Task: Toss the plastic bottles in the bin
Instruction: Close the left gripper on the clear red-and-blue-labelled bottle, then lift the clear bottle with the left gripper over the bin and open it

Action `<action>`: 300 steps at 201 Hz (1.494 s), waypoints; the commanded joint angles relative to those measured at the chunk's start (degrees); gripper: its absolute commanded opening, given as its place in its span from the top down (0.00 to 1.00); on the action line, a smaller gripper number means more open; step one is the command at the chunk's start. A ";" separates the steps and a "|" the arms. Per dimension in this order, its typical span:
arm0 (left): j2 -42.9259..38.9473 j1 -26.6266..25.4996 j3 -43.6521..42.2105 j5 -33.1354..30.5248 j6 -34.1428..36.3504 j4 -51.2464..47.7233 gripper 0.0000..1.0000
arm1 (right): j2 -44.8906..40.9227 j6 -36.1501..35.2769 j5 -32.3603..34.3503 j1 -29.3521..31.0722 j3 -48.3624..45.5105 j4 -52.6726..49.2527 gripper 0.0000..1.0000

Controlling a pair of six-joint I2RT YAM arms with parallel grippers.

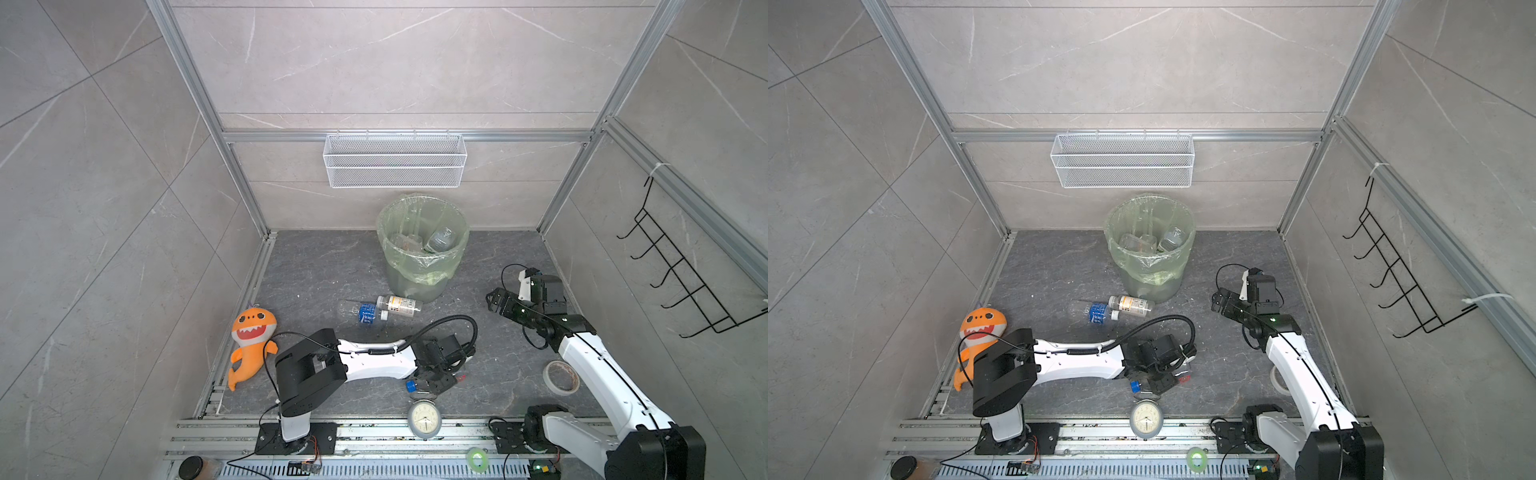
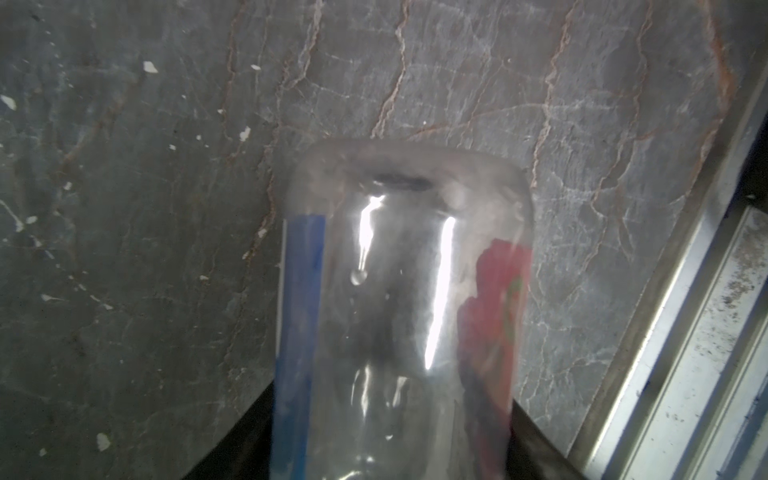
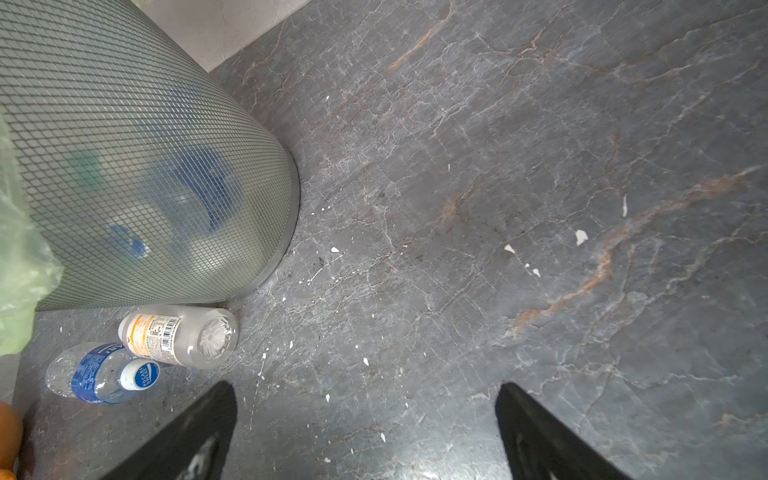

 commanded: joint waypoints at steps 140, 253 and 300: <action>-25.72 12.07 -16.22 -6.85 -4.48 6.56 0.42 | -1.57 -0.17 -4.24 -0.23 -1.28 2.94 0.01; -48.38 24.15 -27.98 -3.00 -9.44 12.62 0.42 | -0.96 -0.38 -5.62 -0.22 -1.36 3.61 0.01; -51.43 26.34 -26.23 -1.64 -9.34 11.28 0.41 | -0.87 -0.39 -6.41 -0.26 -1.45 4.30 0.01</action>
